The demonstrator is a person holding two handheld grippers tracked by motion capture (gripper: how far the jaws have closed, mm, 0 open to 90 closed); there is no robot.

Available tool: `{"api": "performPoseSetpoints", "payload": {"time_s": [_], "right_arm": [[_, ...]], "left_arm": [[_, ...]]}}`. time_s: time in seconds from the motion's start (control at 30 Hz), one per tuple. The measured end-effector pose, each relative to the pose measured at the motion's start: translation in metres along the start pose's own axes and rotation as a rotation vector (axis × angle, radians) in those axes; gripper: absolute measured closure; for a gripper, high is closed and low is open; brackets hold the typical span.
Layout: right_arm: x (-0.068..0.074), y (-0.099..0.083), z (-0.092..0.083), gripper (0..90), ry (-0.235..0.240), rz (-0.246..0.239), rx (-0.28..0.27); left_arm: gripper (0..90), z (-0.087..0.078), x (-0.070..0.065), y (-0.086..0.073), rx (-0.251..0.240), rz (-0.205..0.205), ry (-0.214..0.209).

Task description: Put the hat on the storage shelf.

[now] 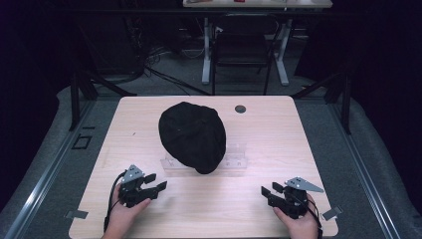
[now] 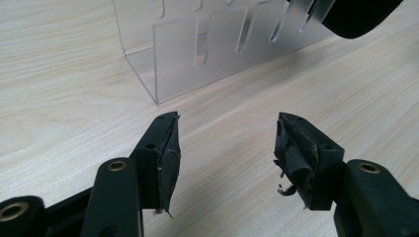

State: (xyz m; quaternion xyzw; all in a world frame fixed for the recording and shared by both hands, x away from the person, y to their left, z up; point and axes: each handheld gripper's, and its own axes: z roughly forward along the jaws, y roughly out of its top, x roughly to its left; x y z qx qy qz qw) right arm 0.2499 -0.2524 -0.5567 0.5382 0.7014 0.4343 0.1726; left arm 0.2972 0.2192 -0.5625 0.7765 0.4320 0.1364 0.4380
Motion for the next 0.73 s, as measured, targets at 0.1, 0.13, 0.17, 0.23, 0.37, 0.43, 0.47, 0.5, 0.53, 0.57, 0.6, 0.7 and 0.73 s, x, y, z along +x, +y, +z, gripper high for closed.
{"api": "performPoseSetpoints", "payload": {"time_s": [0.1, 0.13, 0.17, 0.23, 0.37, 0.43, 0.47, 0.5, 0.53, 0.57, 0.6, 0.7, 0.73], "right_arm": [[-0.0016, -0.0003, -0.0001, 49.0, 0.001, 0.016, -0.012], [-0.0021, -0.0005, 0.0000, 49.0, 0.008, 0.026, -0.019], [-0.0027, -0.0005, -0.0002, 49.1, 0.007, 0.030, -0.018], [-0.0034, -0.0007, 0.0000, 49.0, 0.005, 0.036, -0.020], [-0.0039, -0.0013, 0.0009, 49.0, 0.007, 0.040, -0.015], [-0.0040, -0.0014, 0.0011, 49.0, 0.011, 0.042, -0.016], [-0.0041, -0.0014, 0.0012, 49.0, 0.012, 0.043, -0.016], [-0.0043, -0.0014, 0.0013, 49.0, 0.012, 0.044, -0.016], [-0.0046, -0.0013, 0.0011, 49.0, 0.010, 0.042, -0.013], [-0.0048, -0.0012, 0.0011, 49.0, 0.009, 0.043, -0.015], [-0.0049, -0.0012, 0.0011, 49.0, 0.009, 0.044, -0.015], [-0.0049, -0.0008, 0.0007, 49.0, 0.008, 0.042, -0.015], [-0.0048, -0.0007, 0.0007, 49.0, 0.008, 0.042, -0.017]], "left_arm": [[43.1, 0.0012, 0.0001, -0.0003, 0.001, 0.003, -0.002], [43.1, 0.0013, -0.0001, -0.0002, 0.001, 0.003, -0.004], [43.1, 0.0012, -0.0004, -0.0002, -0.002, 0.001, -0.006], [43.0, 0.0013, -0.0004, -0.0001, -0.004, 0.000, -0.007], [43.0, 0.0025, -0.0004, -0.0006, 0.003, 0.002, -0.004], [43.0, 0.0029, -0.0005, -0.0005, 0.001, 0.005, -0.004], [43.0, 0.0031, -0.0008, -0.0004, 0.004, 0.007, -0.002], [43.0, 0.0028, -0.0007, -0.0001, 0.012, 0.008, -0.003], [43.0, 0.0037, -0.0010, -0.0003, 0.004, 0.007, -0.004], [43.0, 0.0041, -0.0014, -0.0004, 0.003, 0.007, -0.004], [43.0, 0.0043, -0.0019, -0.0002, 0.005, 0.011, -0.004], [43.0, 0.0051, -0.0037, -0.0001, 0.004, 0.014, -0.005], [43.0, 0.0052, -0.0041, 0.0000, 0.005, 0.014, -0.008]]}}
